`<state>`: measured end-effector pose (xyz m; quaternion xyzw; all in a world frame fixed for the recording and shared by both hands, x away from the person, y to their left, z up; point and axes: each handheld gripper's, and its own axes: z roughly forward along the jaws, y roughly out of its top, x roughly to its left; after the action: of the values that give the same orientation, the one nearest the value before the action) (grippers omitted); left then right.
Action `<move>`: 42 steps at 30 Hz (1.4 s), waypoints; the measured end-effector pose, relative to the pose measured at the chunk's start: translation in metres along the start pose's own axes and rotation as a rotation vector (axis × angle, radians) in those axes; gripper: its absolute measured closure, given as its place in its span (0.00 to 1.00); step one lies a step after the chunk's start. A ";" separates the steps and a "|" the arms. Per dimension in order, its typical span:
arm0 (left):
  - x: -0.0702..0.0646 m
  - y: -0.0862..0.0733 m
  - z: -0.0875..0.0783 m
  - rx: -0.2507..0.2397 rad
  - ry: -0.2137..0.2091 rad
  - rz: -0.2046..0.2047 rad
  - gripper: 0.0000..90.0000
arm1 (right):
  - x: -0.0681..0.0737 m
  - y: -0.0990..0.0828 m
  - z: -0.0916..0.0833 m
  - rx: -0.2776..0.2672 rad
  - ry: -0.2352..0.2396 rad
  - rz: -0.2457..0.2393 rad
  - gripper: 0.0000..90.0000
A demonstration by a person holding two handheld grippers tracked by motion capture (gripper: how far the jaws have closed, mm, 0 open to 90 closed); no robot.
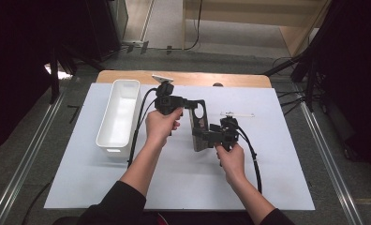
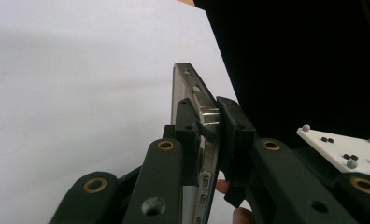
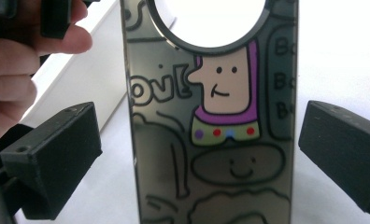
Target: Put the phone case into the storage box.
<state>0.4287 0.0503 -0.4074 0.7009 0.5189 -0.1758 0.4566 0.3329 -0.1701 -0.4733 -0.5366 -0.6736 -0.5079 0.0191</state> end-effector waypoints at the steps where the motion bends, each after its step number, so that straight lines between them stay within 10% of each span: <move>1: 0.000 0.000 -0.001 0.003 -0.001 0.001 0.88 | -0.001 0.000 -0.001 -0.002 0.000 0.000 0.00; 42: -0.024 -0.003 -0.036 0.044 0.040 0.303 0.88 | -0.005 0.014 -0.026 0.063 -0.021 -0.094 0.00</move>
<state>0.4086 0.0668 -0.3725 0.7844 0.4123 -0.1024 0.4520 0.3319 -0.1935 -0.4543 -0.5090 -0.7139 -0.4809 0.0049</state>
